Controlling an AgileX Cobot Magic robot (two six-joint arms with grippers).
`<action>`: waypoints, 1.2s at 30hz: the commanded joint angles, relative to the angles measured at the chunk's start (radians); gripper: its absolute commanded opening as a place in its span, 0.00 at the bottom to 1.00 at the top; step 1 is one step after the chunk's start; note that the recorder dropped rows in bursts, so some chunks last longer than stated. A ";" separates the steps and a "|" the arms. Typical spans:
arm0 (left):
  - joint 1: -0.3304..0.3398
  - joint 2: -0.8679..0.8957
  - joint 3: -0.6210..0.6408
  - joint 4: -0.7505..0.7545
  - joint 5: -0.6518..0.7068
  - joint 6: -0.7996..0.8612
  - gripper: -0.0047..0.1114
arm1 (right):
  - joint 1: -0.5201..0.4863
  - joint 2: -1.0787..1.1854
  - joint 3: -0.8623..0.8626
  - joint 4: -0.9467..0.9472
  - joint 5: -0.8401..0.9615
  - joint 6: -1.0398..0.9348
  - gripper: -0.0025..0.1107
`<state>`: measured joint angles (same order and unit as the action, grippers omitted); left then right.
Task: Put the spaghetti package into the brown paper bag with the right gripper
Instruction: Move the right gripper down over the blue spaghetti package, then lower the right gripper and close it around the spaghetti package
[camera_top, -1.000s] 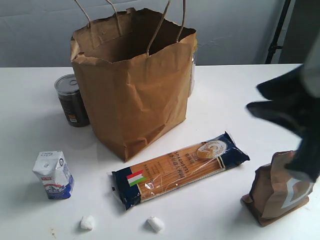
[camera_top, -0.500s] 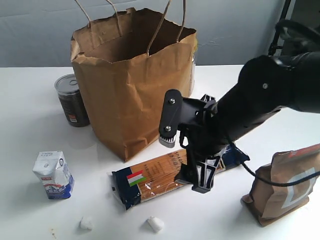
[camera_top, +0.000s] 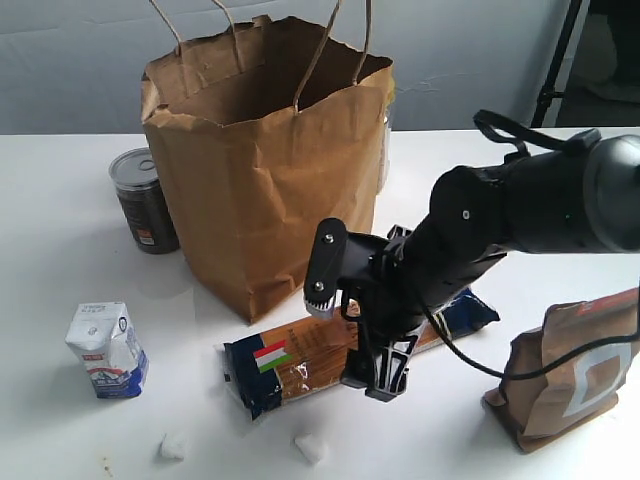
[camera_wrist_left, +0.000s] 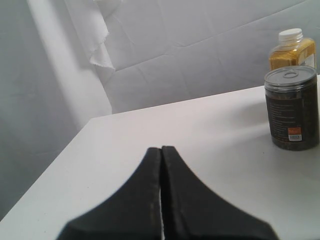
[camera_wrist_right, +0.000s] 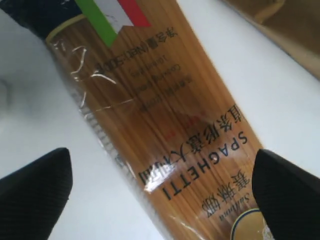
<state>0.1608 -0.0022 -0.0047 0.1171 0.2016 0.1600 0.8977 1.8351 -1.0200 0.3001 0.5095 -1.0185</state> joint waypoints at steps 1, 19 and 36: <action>-0.002 0.002 0.005 -0.004 -0.015 -0.004 0.04 | 0.003 0.040 -0.007 -0.005 -0.039 -0.010 0.81; -0.002 0.002 0.005 -0.004 -0.015 -0.004 0.04 | 0.003 0.209 -0.015 -0.091 -0.200 -0.056 0.81; -0.002 0.002 0.005 -0.004 -0.015 -0.004 0.04 | 0.011 0.216 -0.042 -0.076 0.265 0.086 0.55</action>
<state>0.1608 -0.0022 -0.0047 0.1171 0.2016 0.1600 0.9038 2.0009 -1.0963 0.2195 0.5528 -0.9849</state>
